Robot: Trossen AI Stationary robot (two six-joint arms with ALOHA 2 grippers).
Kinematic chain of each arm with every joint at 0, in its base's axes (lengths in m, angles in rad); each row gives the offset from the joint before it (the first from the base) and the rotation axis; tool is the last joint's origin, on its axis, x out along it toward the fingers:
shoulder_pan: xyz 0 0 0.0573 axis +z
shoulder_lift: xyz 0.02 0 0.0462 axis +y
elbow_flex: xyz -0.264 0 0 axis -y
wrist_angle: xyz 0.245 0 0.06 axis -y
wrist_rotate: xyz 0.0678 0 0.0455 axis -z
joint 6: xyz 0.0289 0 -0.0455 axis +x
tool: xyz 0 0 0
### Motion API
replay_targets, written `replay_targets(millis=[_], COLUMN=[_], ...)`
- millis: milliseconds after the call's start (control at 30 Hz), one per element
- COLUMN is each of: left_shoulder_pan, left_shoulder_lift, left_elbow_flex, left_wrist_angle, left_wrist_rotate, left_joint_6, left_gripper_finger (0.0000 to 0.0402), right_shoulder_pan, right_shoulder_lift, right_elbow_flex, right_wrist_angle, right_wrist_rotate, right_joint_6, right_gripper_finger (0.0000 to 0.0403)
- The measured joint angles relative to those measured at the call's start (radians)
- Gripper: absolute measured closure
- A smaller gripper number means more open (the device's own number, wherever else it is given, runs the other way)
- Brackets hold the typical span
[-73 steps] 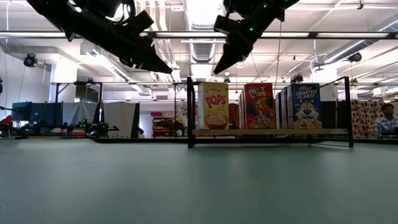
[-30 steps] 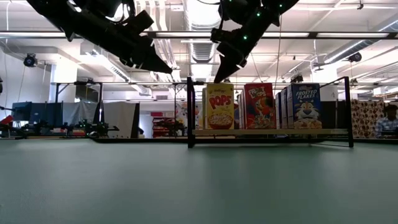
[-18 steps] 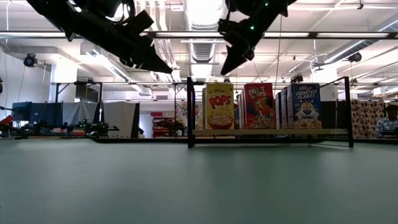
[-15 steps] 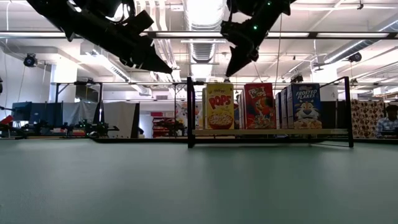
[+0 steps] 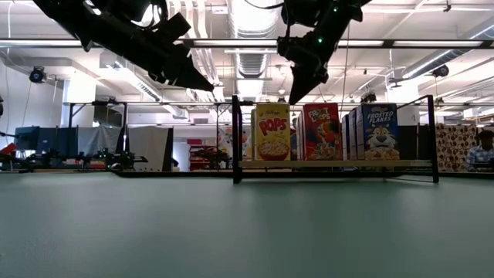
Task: Stack cereal on shelf
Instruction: Adjust the yellow cereal box on the shelf, then return to Home Position
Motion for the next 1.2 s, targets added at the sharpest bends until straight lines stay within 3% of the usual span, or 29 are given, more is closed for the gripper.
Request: replay_targets(millis=[1200], left_shoulder_pan=[0.000], left_shoulder_lift=[0.000], left_elbow_flex=[0.000], left_wrist_angle=[0.000], left_wrist_rotate=[0.000], left_joint_6=[0.000], left_gripper_finger=[0.0233], right_shoulder_pan=[0.013], right_shoulder_lift=[0.008], right_elbow_flex=[0.021], right_wrist_angle=[0.018], right_wrist_rotate=[-0.007], right_joint_6=[-0.021], right_gripper_finger=[0.0394])
